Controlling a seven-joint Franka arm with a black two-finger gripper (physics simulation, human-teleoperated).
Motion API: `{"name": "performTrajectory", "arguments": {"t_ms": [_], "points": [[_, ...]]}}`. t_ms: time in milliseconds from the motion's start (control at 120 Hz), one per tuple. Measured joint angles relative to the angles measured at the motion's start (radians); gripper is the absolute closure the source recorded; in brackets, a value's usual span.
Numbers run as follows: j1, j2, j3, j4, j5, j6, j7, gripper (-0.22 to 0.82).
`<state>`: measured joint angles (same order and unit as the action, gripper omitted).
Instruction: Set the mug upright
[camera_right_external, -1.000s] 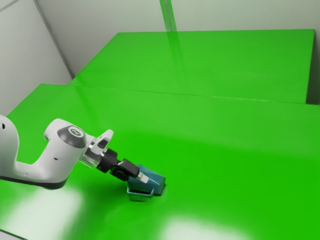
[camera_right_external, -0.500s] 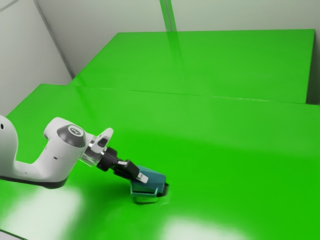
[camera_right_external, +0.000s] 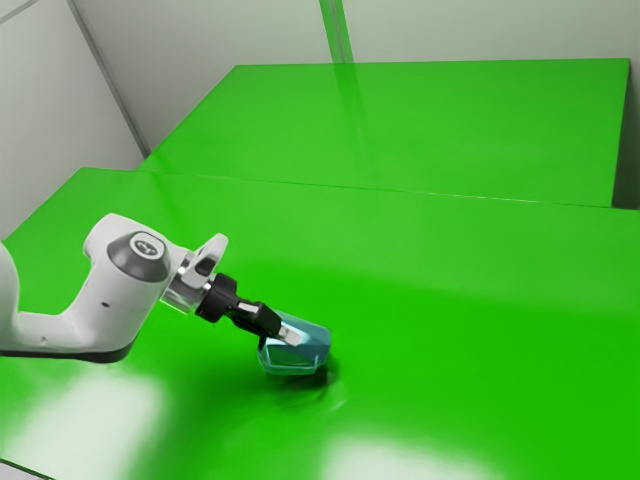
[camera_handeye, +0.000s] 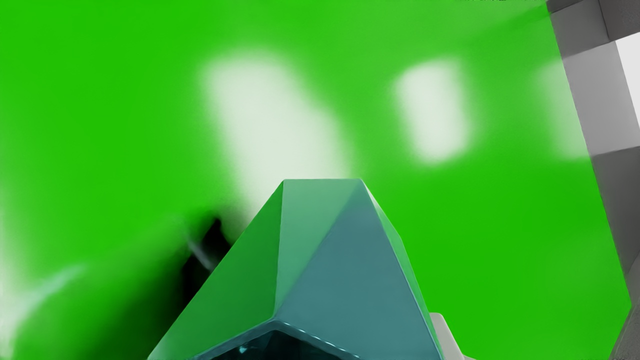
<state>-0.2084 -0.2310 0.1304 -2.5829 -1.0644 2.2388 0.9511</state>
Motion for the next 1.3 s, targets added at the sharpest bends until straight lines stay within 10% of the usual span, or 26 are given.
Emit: {"name": "performTrajectory", "arguments": {"t_ms": [1300], "points": [[0.130, 0.076, -0.069, 0.233, 1.124, -0.057, -0.535, 0.79]]}}
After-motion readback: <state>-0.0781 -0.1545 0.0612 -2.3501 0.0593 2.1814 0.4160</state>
